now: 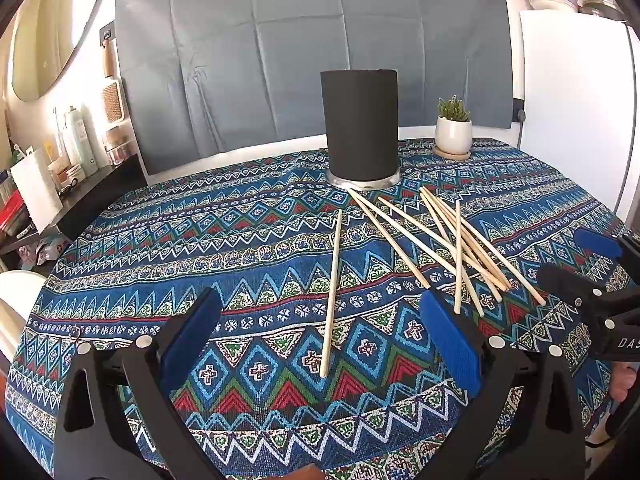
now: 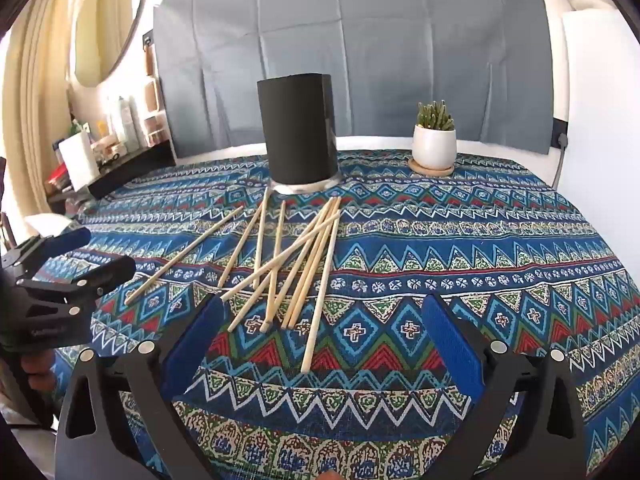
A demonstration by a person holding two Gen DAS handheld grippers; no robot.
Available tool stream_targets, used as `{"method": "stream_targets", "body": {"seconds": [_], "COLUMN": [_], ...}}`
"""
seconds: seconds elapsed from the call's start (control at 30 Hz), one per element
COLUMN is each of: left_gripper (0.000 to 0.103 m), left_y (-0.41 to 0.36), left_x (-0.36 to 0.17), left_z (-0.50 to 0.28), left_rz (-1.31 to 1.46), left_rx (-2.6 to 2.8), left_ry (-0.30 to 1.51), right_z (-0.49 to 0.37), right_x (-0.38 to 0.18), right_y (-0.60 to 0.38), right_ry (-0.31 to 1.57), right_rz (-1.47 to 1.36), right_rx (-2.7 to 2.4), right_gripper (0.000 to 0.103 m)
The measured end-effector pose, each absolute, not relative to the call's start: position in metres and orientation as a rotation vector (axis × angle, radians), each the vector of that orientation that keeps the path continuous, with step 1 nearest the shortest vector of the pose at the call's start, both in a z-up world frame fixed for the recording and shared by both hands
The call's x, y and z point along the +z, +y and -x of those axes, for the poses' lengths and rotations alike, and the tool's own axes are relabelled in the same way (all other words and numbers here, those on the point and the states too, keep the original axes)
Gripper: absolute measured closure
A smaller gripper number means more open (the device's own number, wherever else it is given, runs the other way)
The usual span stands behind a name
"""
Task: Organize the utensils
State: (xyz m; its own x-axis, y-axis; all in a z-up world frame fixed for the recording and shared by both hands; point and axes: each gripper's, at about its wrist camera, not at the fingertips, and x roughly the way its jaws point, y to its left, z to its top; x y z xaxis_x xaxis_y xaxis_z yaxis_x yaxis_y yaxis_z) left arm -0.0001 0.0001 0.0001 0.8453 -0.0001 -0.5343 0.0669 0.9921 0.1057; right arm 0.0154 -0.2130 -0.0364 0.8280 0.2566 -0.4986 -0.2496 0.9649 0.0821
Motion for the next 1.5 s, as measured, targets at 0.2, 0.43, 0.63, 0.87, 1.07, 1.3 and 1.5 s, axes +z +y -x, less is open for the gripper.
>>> {"method": "stream_targets", "body": {"seconds": [0.2, 0.43, 0.63, 0.87, 1.07, 1.3, 1.5], "left_gripper": [0.006, 0.006, 0.006, 0.006, 0.006, 0.006, 0.006], "left_y": [-0.004, -0.007, -0.005, -0.005, -0.004, -0.004, -0.006], "left_x": [-0.001, -0.008, -0.008, -0.010, -0.011, -0.012, -0.011], "left_z": [0.002, -0.004, -0.004, -0.005, -0.006, -0.005, -0.005], "left_rz": [-0.126, -0.123, -0.134, -0.137, -0.138, -0.139, -0.140], "left_rx": [-0.037, -0.043, -0.044, -0.045, -0.050, -0.058, -0.064], "left_ry": [0.566, 0.582, 0.592, 0.599, 0.604, 0.603, 0.608], "right_z": [-0.016, -0.016, -0.016, -0.017, -0.016, -0.017, -0.016], "right_x": [-0.037, -0.037, -0.038, -0.038, -0.040, -0.039, -0.040], "right_y": [-0.213, -0.213, -0.211, -0.211, -0.211, -0.210, -0.210], "right_ry": [0.533, 0.537, 0.540, 0.543, 0.545, 0.545, 0.547], "right_rz": [-0.013, -0.008, -0.005, -0.007, -0.008, -0.006, -0.006], "right_rx": [0.269, 0.271, 0.272, 0.276, 0.277, 0.273, 0.272], "right_gripper": [0.008, 0.008, 0.008, 0.008, 0.008, 0.008, 0.008]}}
